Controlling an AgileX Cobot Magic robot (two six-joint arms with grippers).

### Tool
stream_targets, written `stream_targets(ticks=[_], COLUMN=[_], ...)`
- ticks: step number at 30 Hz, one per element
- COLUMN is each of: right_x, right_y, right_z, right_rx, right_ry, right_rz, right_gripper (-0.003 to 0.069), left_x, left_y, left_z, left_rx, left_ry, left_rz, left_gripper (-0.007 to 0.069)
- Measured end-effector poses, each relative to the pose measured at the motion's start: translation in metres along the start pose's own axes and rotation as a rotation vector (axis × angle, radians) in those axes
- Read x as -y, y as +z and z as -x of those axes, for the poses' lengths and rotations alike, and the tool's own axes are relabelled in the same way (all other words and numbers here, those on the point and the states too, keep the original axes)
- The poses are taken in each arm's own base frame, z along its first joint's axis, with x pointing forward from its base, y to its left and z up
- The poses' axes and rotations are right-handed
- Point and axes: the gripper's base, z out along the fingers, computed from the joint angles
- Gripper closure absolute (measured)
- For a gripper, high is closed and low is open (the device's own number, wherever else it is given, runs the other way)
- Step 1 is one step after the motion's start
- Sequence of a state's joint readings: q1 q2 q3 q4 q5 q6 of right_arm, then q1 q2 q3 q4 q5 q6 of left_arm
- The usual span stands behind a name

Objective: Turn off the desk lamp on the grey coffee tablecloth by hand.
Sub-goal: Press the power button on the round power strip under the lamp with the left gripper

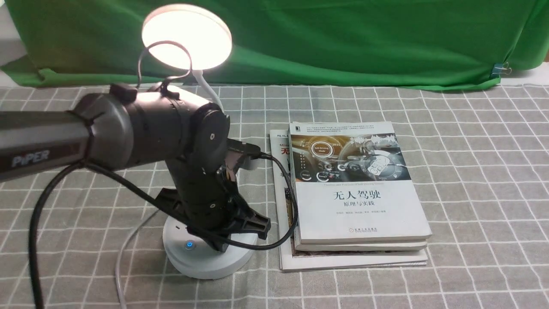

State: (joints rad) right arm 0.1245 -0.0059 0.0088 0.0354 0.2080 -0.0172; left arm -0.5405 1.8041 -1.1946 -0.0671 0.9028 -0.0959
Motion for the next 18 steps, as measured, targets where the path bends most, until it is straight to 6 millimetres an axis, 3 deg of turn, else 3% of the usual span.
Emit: stream_targets(ticks=[6, 14, 18], right_x=[0.0, 0.0, 0.0], right_y=[0.0, 0.0, 0.0], right_z=[0.0, 0.0, 0.0], right_rx=[0.0, 0.0, 0.0], right_ry=[0.0, 0.0, 0.0], right_rz=[0.0, 0.0, 0.0], right_gripper=[0.0624, 0.0624, 0.0624], left_x=[0.001, 0.0, 0.0], left_y=[-0.014, 0.01, 0.012], left_z=[-0.002, 0.002, 0.004], left_rx=[0.037, -0.011, -0.016], left_ry=[0.01, 0.013, 0.02], left_rz=[0.0, 0.015, 0.021], left_gripper=[0.0629, 0.0629, 0.0629])
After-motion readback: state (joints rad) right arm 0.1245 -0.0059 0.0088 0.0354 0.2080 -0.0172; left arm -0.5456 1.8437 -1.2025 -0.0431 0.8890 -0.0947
